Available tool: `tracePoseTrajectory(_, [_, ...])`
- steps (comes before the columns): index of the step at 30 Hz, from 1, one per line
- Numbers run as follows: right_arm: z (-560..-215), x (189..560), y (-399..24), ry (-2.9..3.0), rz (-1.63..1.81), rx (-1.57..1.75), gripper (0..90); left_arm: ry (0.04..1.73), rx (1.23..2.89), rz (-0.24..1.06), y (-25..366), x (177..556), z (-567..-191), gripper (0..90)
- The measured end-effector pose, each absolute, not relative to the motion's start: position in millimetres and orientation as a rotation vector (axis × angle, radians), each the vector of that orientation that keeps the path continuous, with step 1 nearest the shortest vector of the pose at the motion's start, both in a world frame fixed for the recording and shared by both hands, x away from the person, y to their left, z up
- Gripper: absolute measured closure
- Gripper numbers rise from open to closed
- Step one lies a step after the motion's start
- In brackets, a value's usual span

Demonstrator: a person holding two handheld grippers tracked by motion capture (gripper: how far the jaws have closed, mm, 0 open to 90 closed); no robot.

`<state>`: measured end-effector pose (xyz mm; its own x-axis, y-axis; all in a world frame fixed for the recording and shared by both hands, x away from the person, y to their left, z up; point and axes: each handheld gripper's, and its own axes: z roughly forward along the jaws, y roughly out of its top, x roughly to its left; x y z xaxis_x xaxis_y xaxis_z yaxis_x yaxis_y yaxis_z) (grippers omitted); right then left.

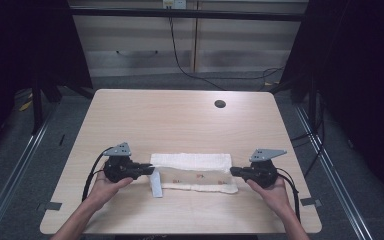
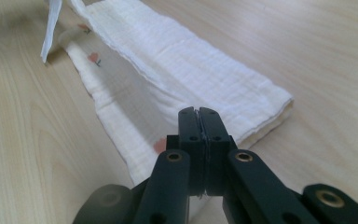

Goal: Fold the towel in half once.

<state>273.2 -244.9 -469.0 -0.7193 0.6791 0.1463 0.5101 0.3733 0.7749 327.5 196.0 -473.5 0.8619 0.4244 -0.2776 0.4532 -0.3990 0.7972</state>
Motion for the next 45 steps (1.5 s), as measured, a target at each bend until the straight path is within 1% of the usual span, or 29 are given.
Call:
tracePoseTrajectory(2, [-475.5, 272.3, -244.2, 2.448, 1.248, 1.087, 89.3, 0.64, 2.076, -0.028, 191.7, 326.7, -481.4, 81.1])
tracePoseTrajectory(5, [-479.3, 269.7, -243.8, 2.462, 1.233, 1.085, 89.2, 0.627, 2.122, -0.052, 187.3, 325.0, -489.3, 81.0])
tracePoseTrajectory(13, [-486.4, 264.1, -244.3, 2.488, 1.215, 1.099, 88.1, 0.607, 2.161, -0.061, 186.0, 318.1, -495.8, 75.3])
tracePoseTrajectory(18, [-483.3, 260.2, -244.1, 2.48, 1.239, 1.091, 84.3, 0.587, 2.168, -0.076, 186.7, 314.7, -494.6, 69.0])
tracePoseTrajectory(23, [-479.5, 258.3, -244.0, 2.47, 1.255, 1.084, 80.2, 0.585, 2.128, -0.075, 193.2, 312.5, -485.7, 59.3])
tracePoseTrajectory(25, [-476.7, 259.0, -244.0, 2.456, 1.271, 1.088, 79.3, 0.597, 2.11, -0.058, 195.8, 313.4, -481.7, 57.2])
tracePoseTrajectory(29, [-475.4, 265.4, -240.7, 2.441, 1.271, 1.09, 77.7, 0.653, 2.075, -0.032, 195.8, 323.3, -480.3, 58.2])
tracePoseTrajectory(32, [-476.3, 275.6, -235.8, 2.44, 1.265, 1.094, 77.5, 0.704, 2.089, -0.004, 189.6, 335.1, -482.0, 64.4])
tracePoseTrajectory(33, [-476.3, 279.5, -233.7, 2.437, 1.265, 1.093, 77.4, 0.708, 2.081, -0.008, 187.6, 339.4, -482.6, 65.1])
tracePoseTrajectory(35, [-475.9, 287.3, -229.0, 2.434, 1.265, 1.091, 77.1, 0.72, 2.103, 0.021, 181.8, 348.6, -483.7, 65.4])
tracePoseTrajectory(39, [-473.7, 303.0, -222.0, 2.43, 1.255, 1.095, 77.1, 0.752, 2.087, 0.047, 174.6, 363.8, -484.6, 66.4])
tracePoseTrajectory(43, [-476.5, 318.8, -215.3, 2.429, 1.238, 1.108, 77.2, 0.783, 2.08, 0.033, 170.2, 374.2, -491.9, 66.4])
tracePoseTrajectory(45, [-482.1, 324.3, -212.4, 2.433, 1.224, 1.118, 77.2, 0.793, 2.106, 0.04, 168.0, 374.9, -497.7, 67.2])
